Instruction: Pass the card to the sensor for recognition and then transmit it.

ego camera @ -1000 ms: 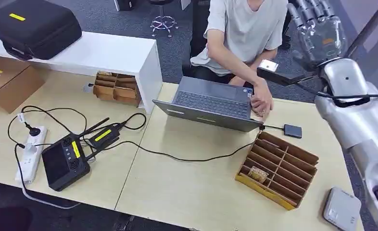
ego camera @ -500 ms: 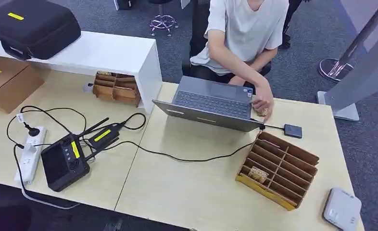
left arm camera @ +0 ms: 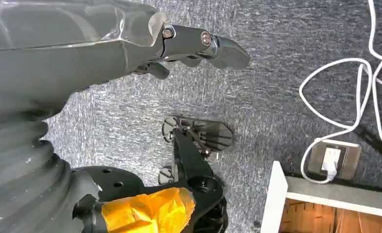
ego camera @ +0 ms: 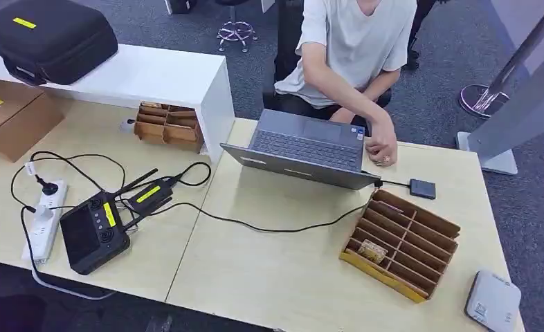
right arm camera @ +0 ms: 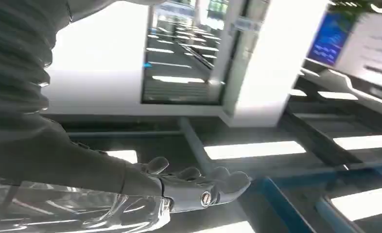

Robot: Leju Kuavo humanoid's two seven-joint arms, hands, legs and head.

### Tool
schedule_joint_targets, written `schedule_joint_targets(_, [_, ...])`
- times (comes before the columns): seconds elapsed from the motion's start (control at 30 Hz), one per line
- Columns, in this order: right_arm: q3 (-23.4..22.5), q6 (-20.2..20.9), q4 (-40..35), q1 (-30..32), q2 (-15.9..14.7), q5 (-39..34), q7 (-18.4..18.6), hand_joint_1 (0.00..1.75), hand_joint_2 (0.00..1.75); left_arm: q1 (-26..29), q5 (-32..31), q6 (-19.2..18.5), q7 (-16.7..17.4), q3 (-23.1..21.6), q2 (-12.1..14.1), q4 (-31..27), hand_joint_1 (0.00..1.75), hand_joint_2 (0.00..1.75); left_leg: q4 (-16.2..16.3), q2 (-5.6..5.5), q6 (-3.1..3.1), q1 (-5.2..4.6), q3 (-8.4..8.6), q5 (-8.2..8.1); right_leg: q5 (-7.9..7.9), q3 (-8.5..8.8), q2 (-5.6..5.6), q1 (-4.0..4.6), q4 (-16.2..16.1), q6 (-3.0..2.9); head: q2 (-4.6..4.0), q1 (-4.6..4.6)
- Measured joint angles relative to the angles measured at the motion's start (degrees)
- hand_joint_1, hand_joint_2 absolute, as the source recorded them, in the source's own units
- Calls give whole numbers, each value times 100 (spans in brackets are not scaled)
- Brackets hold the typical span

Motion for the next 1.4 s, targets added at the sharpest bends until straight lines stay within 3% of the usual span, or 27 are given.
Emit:
schedule_joint_targets(0.17, [-66, -324, 296, 998, -578, -550, 123, 0, 175, 86, 81, 15, -11, 94, -2, 0, 0, 175, -1, -15, 6, -2, -1, -6, -4, 8, -14, -2, -8, 6, 0, -4])
schedule_joint_targets(0.33, [-477, -700, 440, 2446, -1092, -1330, 241, 0, 175, 143, 157, 28, -22, 179, 0, 0, 0, 175, -3, -25, 14, 2, -4, -12, -15, 13, -28, 3, -10, 20, 0, 2])
schedule_joint_targets(0.43, [-1030, -1077, 619, 3621, -1262, -2108, 42, 0, 175, 198, 179, 33, -44, 225, 0, 0, 0, 175, -5, -39, 19, 2, -5, -15, -20, 19, -43, 3, -10, 20, 0, -2])
schedule_joint_targets(0.6, [-2062, -1614, 1000, 5457, -1241, -2829, -267, 0, 175, 223, 177, -65, 2, 267, 28, 0, 0, 175, -10, -47, 19, -1, -9, -19, -31, 21, -54, 0, -8, 15, 0, 2])
schedule_joint_targets(0.77, [-3030, -1928, 1371, 6640, -910, -3465, -726, 0, 175, 260, 199, -182, 50, 330, 79, 0, 0, 175, -12, -44, 15, 0, -2, -22, -35, 19, -51, 0, -8, 11, 0, 0])
schedule_joint_targets(0.93, [-3875, -1952, 1766, 7344, -227, -4051, -1032, 0, 175, 280, 319, -256, 52, 391, 94, 0, 0, 175, -14, -42, 12, -1, 3, -23, -38, 19, -48, -3, -8, 11, 0, 0])
schedule_joint_targets(1.4, [-4673, -1720, 2162, 7827, 1668, -4750, -1445, 0, 175, 280, 442, -264, 142, 575, 142, 0, 0, 175, -25, 1, 5, 2, 30, -28, -37, 26, -6, -2, -5, 8, 0, 2])
